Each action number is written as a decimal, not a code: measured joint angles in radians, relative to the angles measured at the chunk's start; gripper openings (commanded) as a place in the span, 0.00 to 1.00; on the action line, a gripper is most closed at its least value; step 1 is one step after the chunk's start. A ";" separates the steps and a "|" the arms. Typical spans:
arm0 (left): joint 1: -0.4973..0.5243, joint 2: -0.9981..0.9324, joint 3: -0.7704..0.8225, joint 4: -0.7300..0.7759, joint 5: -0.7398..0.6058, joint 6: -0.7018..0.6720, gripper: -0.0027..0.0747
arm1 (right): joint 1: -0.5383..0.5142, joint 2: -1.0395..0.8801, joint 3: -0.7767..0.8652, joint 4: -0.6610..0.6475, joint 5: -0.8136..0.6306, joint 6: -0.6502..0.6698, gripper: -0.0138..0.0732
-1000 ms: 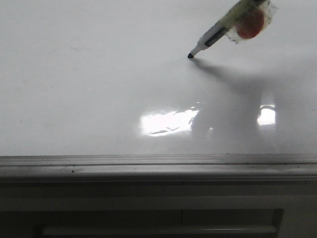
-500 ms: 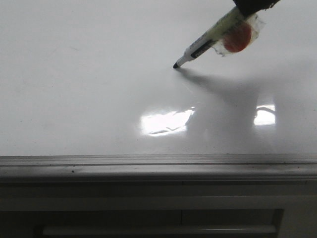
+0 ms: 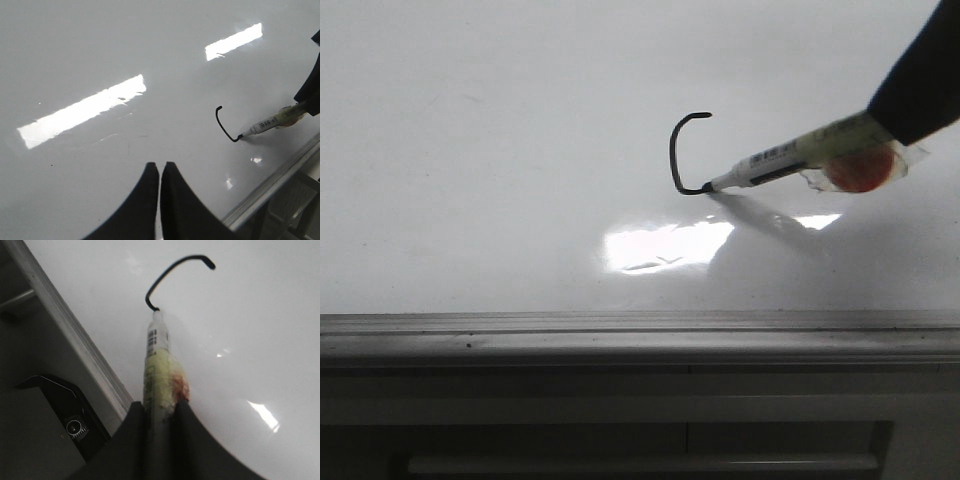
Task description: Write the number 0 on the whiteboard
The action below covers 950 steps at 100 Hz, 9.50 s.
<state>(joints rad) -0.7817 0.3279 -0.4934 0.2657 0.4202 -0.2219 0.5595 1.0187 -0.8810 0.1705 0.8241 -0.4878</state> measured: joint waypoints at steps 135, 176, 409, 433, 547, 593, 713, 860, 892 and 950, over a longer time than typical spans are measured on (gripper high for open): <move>0.000 0.000 0.000 0.000 0.004 0.000 0.01 | 0.139 0.086 -0.126 -0.163 -0.031 0.186 0.10; -0.013 0.018 -0.053 -0.107 0.087 0.153 0.33 | 0.309 -0.090 -0.266 -0.171 -0.102 0.190 0.10; -0.138 0.636 -0.428 -0.428 0.393 0.555 0.01 | 0.689 0.024 -0.266 -0.502 -0.081 0.439 0.62; -0.077 0.636 -0.250 -0.428 0.006 0.290 0.01 | 0.672 -0.204 -0.243 -0.711 0.095 0.707 0.07; 0.134 0.836 -0.091 -0.600 -0.460 0.079 0.01 | 0.672 -0.530 0.127 -0.790 0.029 1.035 0.09; 0.132 0.848 -0.094 -0.613 -0.455 0.078 0.37 | 0.672 -0.530 0.127 -0.792 0.012 1.040 0.09; 0.140 0.509 -0.069 -0.495 -0.185 0.078 0.50 | 0.672 -0.530 0.127 -0.940 -0.009 1.070 0.09; 0.143 -0.032 -0.048 -0.391 0.103 0.093 0.01 | 0.672 -0.670 0.310 -1.232 -0.149 1.179 0.09; 0.405 -0.281 0.277 -0.313 -0.143 0.233 0.01 | 0.672 -0.670 0.312 -1.232 -0.149 1.179 0.09; 0.687 -0.332 0.498 -0.295 -0.138 0.242 0.01 | 0.672 -0.670 0.314 -1.232 -0.149 1.181 0.09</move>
<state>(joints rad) -0.0951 -0.0040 0.0049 -0.0294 0.2822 0.0204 1.2317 0.3489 -0.5671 -1.0610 0.6754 0.6937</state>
